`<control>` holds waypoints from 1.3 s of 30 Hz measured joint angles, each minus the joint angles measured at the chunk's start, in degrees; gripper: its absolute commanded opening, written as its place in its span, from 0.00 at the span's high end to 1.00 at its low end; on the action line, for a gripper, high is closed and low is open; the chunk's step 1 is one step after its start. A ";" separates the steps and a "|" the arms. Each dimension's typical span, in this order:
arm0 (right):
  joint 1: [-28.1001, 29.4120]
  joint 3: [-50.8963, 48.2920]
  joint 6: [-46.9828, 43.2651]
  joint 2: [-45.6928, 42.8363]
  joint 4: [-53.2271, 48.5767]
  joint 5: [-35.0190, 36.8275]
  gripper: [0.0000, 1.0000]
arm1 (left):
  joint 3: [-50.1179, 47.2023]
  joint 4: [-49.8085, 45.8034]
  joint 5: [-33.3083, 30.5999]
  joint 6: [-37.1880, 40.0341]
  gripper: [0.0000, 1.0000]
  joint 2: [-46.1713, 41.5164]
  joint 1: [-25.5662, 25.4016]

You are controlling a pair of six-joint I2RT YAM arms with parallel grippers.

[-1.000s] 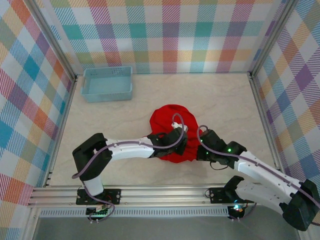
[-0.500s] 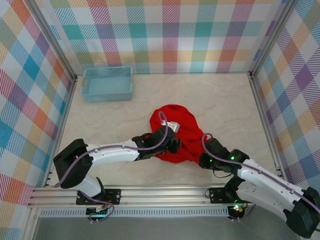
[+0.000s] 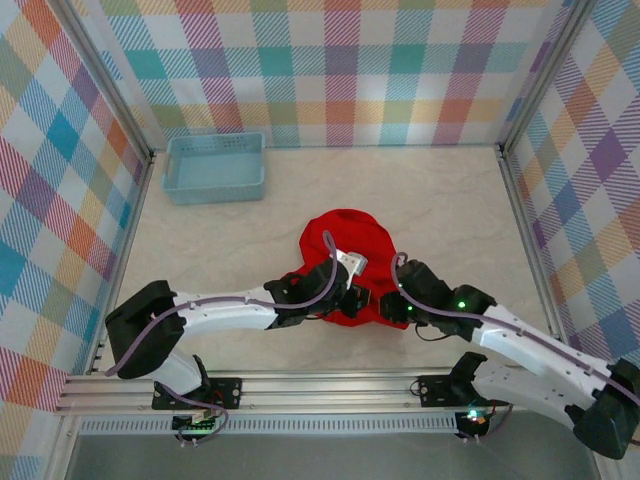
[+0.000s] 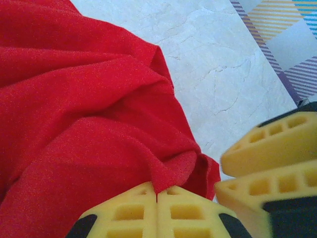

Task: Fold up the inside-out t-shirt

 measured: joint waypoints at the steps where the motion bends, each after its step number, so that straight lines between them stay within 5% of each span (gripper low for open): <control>1: 0.00 -0.31 0.00 0.87 0.79 0.26 0.67 | -0.22 0.17 0.26 0.00 1.00 -0.07 0.00; 8: 0.00 -1.05 -1.27 5.42 6.21 2.58 0.71 | -1.79 1.81 2.25 0.00 1.00 -1.51 0.00; 16: -0.02 -0.11 -3.34 9.51 5.68 6.71 1.00 | -2.40 3.32 3.52 0.59 1.00 -3.28 0.00; 24: -7.19 1.03 -5.79 0.66 4.44 2.14 1.00 | -2.82 -1.33 -1.07 3.08 0.77 -3.04 0.31; 39: -2.54 -5.29 -4.20 2.08 7.74 -7.67 0.79 | -0.87 -5.31 -6.23 3.52 0.83 0.92 -0.09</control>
